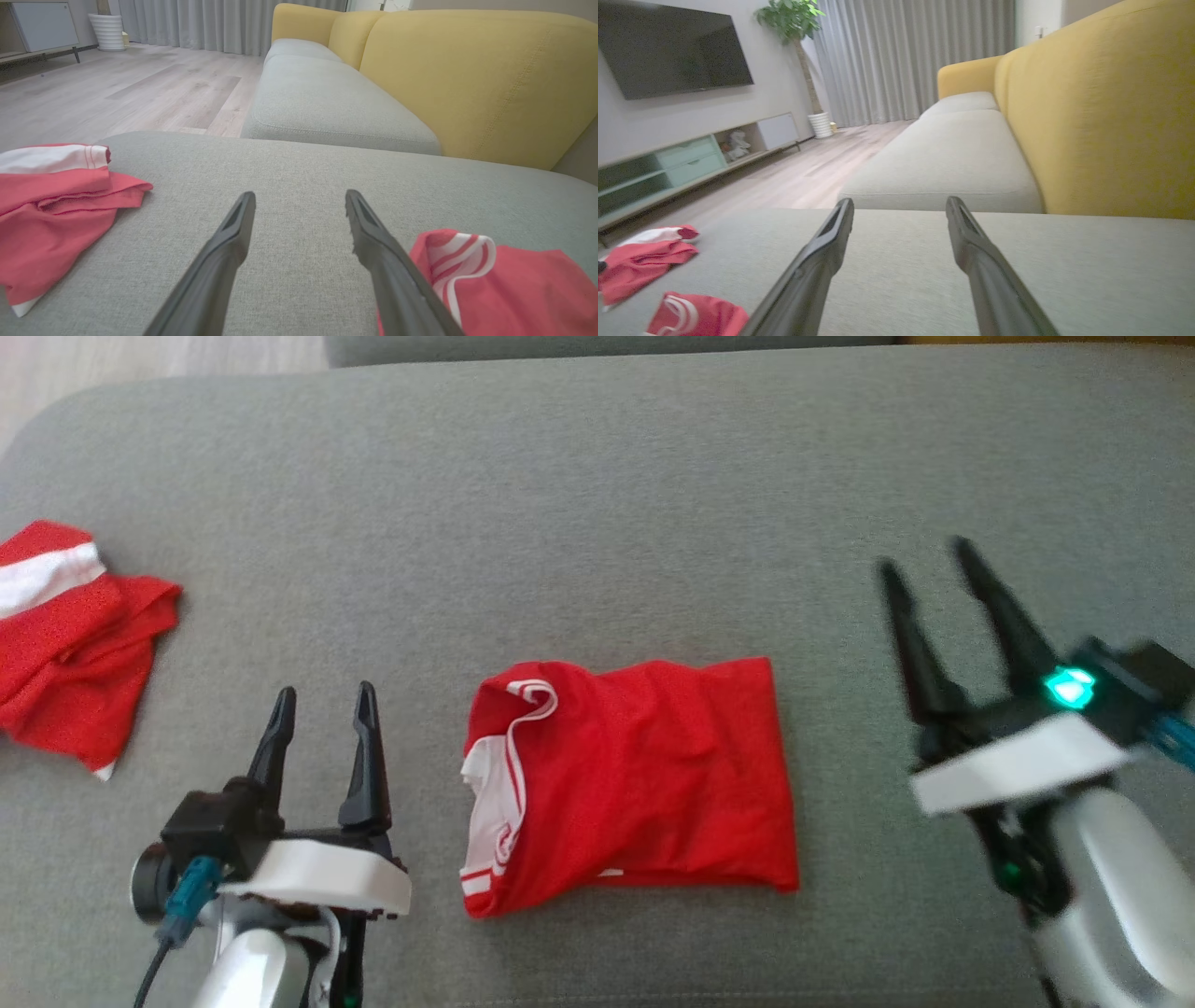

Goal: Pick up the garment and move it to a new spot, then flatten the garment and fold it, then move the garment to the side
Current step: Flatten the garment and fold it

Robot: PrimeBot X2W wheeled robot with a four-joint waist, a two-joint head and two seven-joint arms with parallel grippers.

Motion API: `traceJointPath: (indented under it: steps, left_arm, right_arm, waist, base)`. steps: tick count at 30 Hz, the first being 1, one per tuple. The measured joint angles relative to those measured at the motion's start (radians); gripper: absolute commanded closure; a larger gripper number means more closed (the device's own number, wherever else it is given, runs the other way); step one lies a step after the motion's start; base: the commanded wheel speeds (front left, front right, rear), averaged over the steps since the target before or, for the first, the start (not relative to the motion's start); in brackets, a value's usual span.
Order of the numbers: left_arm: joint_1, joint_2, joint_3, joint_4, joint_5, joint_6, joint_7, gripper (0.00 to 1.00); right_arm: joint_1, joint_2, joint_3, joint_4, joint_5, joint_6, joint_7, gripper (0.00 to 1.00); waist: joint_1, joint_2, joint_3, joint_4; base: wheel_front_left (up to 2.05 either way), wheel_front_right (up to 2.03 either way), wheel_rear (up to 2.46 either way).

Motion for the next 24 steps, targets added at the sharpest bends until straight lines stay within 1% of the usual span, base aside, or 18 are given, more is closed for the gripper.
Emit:
traceJointPath:
  steps: [4, 9, 15, 24]
  left_arm:
    - [0.001, 0.012, 0.002, -0.007, 0.009, 0.009, 0.001, 0.00]
    - [0.005, 0.028, 0.001, -0.019, 0.018, 0.017, 0.012, 0.00]
    - [0.028, 0.034, -0.002, -0.025, 0.025, 0.027, 0.025, 0.00]
    - [0.032, 0.040, -0.003, -0.038, 0.025, 0.043, 0.027, 0.00]
  right_arm:
    - [0.103, 0.001, -0.121, -0.051, -0.088, 0.000, 0.003, 0.00]
    - [0.205, 0.015, -0.192, -0.119, -0.151, 0.000, 0.037, 0.00]
    - [0.270, 0.053, -0.223, -0.167, -0.172, 0.000, 0.065, 0.00]
    - [0.270, 0.065, -0.243, -0.189, -0.173, 0.000, 0.074, 0.00]
  waist:
    - [0.0000, 0.0000, -0.011, -0.018]
    - [0.0000, 0.0000, -0.023, -0.029]
    - [0.0000, 0.0000, -0.029, -0.034]
    - [0.0000, 0.0000, -0.029, -0.031]
  base:
    - [0.00, 0.00, 0.00]
    - [0.00, 0.00, 0.00]
    - [0.00, 0.00, 0.00]
    - [0.00, 0.00, 0.00]
